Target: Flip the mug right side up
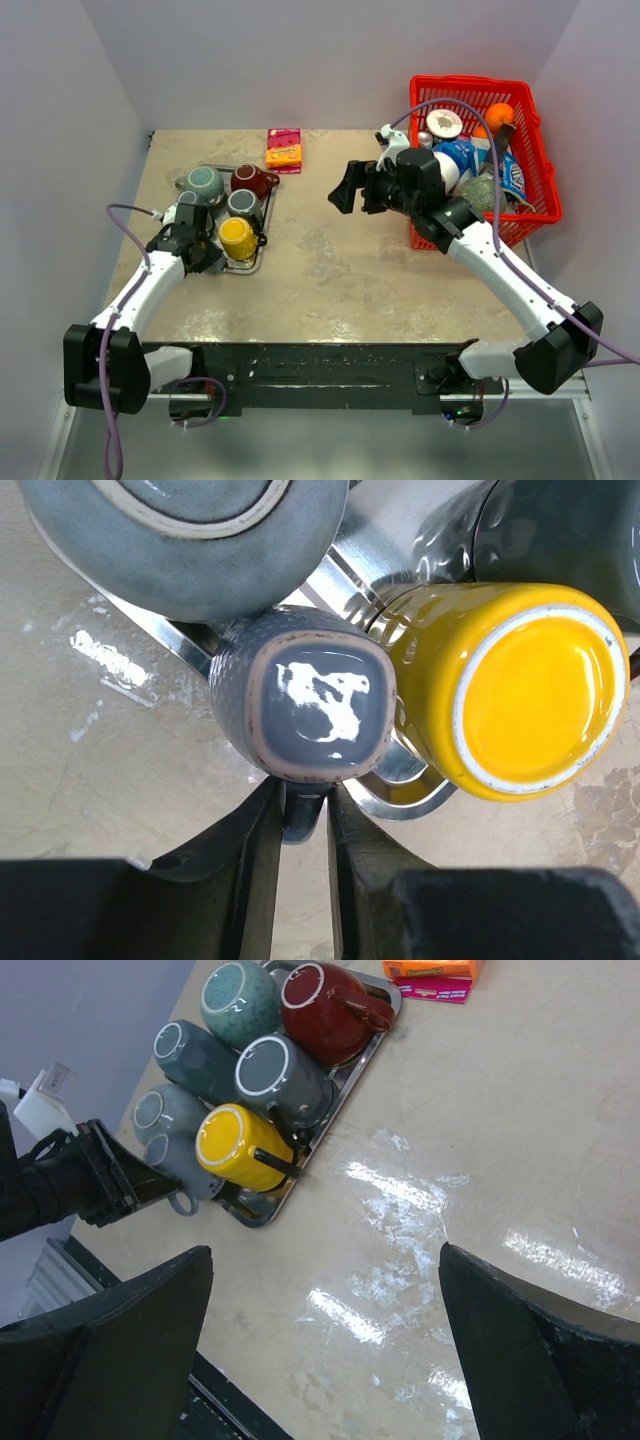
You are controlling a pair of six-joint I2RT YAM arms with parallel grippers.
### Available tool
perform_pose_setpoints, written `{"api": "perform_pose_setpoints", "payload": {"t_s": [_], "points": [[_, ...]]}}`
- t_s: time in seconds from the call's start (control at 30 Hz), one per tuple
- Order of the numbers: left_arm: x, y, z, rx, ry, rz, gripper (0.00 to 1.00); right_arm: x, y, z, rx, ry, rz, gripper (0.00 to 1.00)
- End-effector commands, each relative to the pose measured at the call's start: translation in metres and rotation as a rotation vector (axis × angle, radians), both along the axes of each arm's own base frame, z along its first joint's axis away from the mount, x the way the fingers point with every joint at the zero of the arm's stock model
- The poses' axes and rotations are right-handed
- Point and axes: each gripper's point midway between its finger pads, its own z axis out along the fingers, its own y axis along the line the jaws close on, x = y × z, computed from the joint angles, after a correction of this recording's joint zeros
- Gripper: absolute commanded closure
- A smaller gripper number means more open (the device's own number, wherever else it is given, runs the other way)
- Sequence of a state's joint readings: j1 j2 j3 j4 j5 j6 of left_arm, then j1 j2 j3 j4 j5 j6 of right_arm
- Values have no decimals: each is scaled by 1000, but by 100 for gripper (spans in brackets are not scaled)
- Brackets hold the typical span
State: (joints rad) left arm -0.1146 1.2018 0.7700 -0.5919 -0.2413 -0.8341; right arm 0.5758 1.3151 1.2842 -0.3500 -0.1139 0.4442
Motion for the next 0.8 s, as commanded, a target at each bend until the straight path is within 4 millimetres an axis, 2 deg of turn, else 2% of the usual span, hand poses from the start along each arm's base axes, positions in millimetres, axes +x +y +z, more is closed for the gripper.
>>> {"api": "perform_pose_setpoints", "payload": {"t_s": [0.0,0.2,0.4,0.6,0.7,0.73,0.77], "points": [[-5,2,17,26,-37,-26,100,-7,11,20,71,-37,57,1],[-13,0,22,27,-35,-65,100,-10,22,16,110,-9,102,2],[-16,-2,45,26,-74,-93,100,-12,28,11,121,6,128,3],[-23,-24,95,-107,-196,-132,100,-19,39,8,169,30,182,3],[-20,-38,130,-184,-291,-160,100,-28,49,12,223,39,228,3],[-17,-42,147,-206,-340,-176,100,-31,53,13,245,34,253,3],[-16,-53,159,-259,-369,-210,100,-34,57,17,271,41,262,3]]}}
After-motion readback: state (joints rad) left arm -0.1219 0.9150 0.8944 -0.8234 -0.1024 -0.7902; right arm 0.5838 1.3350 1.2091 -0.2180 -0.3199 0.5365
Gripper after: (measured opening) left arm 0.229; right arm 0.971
